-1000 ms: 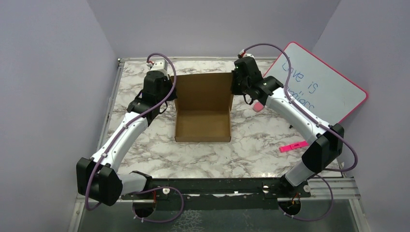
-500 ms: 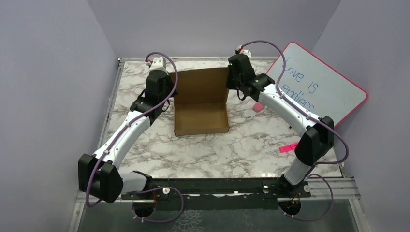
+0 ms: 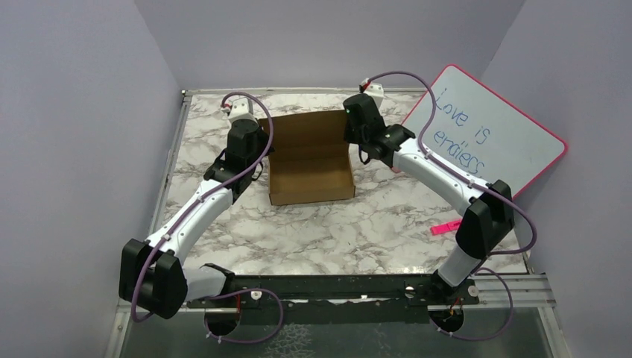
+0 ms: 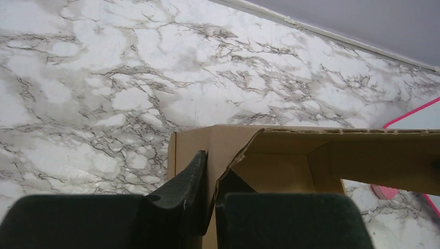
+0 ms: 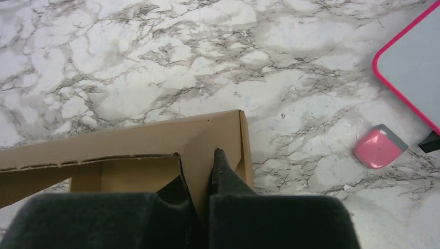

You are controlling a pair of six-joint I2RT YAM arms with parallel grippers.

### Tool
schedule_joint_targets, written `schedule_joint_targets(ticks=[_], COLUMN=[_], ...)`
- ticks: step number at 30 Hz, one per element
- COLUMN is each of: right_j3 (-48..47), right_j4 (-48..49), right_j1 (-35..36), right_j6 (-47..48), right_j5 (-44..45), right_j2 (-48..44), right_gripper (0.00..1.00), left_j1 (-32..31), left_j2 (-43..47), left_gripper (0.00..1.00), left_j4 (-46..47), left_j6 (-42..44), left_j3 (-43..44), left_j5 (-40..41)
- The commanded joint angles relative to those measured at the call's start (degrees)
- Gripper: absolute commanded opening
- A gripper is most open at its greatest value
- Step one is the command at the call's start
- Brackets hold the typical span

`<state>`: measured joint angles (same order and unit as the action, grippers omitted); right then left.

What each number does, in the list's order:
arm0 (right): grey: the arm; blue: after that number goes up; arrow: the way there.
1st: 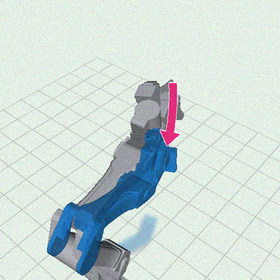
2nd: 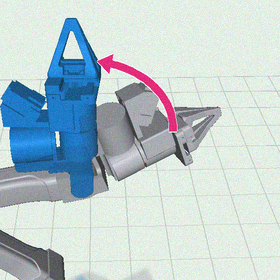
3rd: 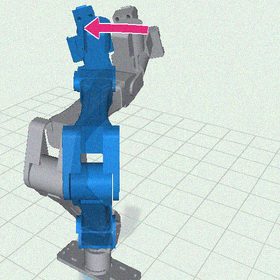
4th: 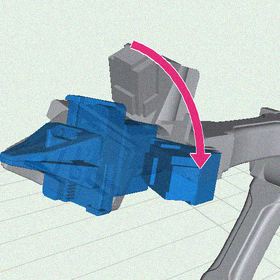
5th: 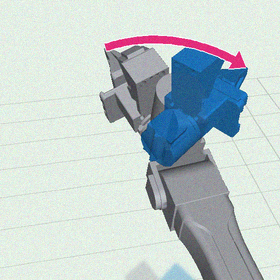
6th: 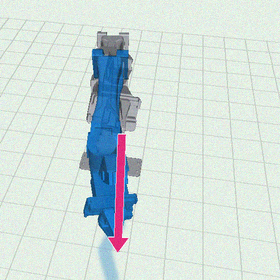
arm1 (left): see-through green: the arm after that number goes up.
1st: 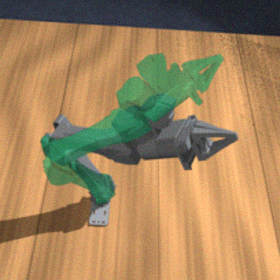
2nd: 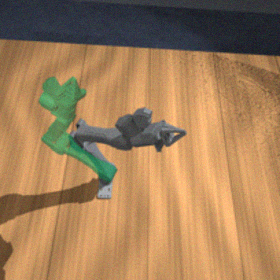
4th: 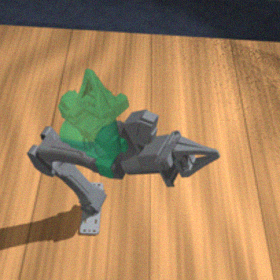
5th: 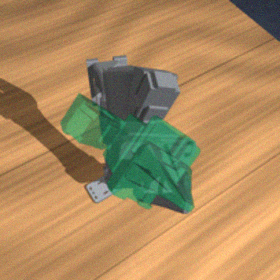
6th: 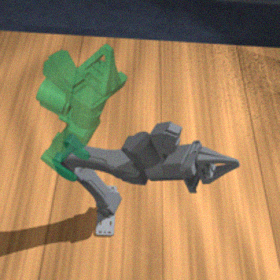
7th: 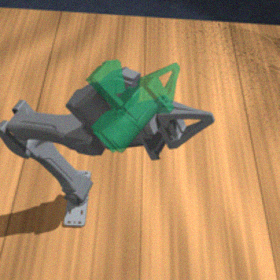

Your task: Fold the paper box

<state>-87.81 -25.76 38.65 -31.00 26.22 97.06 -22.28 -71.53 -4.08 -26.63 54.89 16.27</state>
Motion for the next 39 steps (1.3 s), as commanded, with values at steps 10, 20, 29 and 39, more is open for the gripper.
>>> schedule_joint_targets(ticks=[10,20,29,39], right_j3=[12.3,25.1,35.9,42.1], right_j4=[7.6,14.9,23.2,21.0], right_j1=[4.6,5.0,5.1,5.0], right_j6=[-5.8,-6.7,-5.1,5.8], right_j5=[1.5,-1.9,-9.0,-15.1], right_j2=[-6.5,-15.1,-23.1,-34.2], right_gripper=[0.05,0.15,0.31,0.57], left_j1=[-1.9,-1.9,-1.9,-1.8], left_j2=[6.1,15.5,23.5,37.1], left_gripper=[0.18,0.28,0.46,0.81], left_j4=[3.8,3.2,2.6,-8.9], left_j6=[-5.0,-4.6,-5.4,-1.6], left_j3=[-7.2,-17.5,-23.2,-22.9], left_j5=[-3.9,-5.8,-6.8,-10.0])
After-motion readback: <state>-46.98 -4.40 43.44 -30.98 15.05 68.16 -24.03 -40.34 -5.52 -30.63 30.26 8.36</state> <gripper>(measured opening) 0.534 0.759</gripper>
